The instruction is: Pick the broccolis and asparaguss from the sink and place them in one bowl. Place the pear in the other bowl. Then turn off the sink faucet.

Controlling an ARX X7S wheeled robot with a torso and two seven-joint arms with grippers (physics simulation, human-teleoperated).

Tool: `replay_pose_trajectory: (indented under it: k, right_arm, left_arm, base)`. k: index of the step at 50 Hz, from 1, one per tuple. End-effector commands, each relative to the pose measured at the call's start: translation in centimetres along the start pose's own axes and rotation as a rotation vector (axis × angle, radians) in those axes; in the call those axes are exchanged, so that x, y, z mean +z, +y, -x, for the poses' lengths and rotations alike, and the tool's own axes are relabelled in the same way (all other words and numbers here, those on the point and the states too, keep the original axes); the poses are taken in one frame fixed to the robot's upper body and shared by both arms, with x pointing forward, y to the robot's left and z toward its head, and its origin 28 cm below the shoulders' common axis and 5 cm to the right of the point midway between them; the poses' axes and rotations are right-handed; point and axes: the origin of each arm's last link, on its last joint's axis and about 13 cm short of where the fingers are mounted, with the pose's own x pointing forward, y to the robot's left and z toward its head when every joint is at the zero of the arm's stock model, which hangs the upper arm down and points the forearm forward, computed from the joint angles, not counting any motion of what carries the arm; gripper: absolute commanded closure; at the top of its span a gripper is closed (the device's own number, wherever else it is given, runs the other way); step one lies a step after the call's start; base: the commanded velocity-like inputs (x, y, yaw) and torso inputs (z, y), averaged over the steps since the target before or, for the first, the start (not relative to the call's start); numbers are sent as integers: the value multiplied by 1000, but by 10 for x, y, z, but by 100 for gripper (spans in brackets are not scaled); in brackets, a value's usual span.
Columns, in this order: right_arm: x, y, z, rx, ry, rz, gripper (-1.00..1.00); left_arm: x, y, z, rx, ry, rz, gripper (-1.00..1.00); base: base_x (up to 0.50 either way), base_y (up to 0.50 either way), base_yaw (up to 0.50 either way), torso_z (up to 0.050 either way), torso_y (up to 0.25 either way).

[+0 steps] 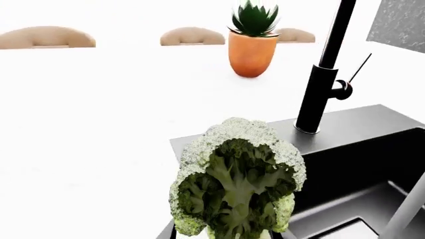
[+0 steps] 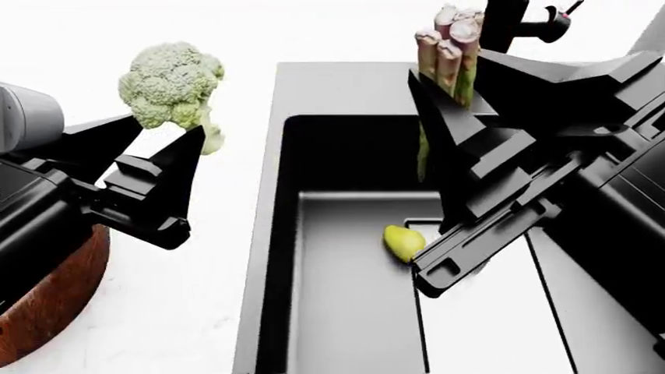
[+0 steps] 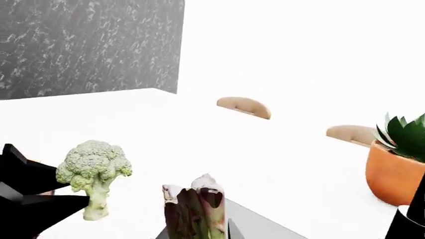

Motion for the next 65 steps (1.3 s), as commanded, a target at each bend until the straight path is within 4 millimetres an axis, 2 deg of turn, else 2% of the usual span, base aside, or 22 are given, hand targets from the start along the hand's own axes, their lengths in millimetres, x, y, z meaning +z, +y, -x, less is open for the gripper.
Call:
replay_pose_trajectory:
  k: [1, 10, 26, 43, 52, 58, 65]
  right_arm:
    - [3, 3, 1, 9, -13, 9, 100]
    - [5, 5, -1, 25, -8, 16, 100]
    - [8, 6, 1, 27, -21, 11, 100]
    - [6, 6, 1, 18, -9, -6, 100]
    - [1, 3, 1, 12, 4, 10, 100]
    - [5, 3, 0, 12, -2, 21, 100]
    - [2, 4, -1, 22, 11, 41, 100]
  left_arm:
    - [6, -1, 3, 1, -20, -5, 100]
    - [14, -2, 5, 5, -43, -32, 100]
    - [17, -3, 9, 9, -52, -38, 100]
    - [17, -3, 9, 10, -54, -39, 100]
    - [16, -3, 8, 9, -52, -38, 100]
    - [15, -2, 7, 9, -50, -35, 100]
    - [15, -1, 7, 11, -49, -33, 100]
  base:
    - [0, 500, 0, 0, 0]
    - [0, 500, 0, 0, 1]
    - [3, 491, 0, 0, 0]
    - [0, 23, 0, 1, 1]
    - [-490, -148, 0, 0, 1]
    - [0, 0, 0, 0, 0]
    - [9, 500, 0, 0, 0]
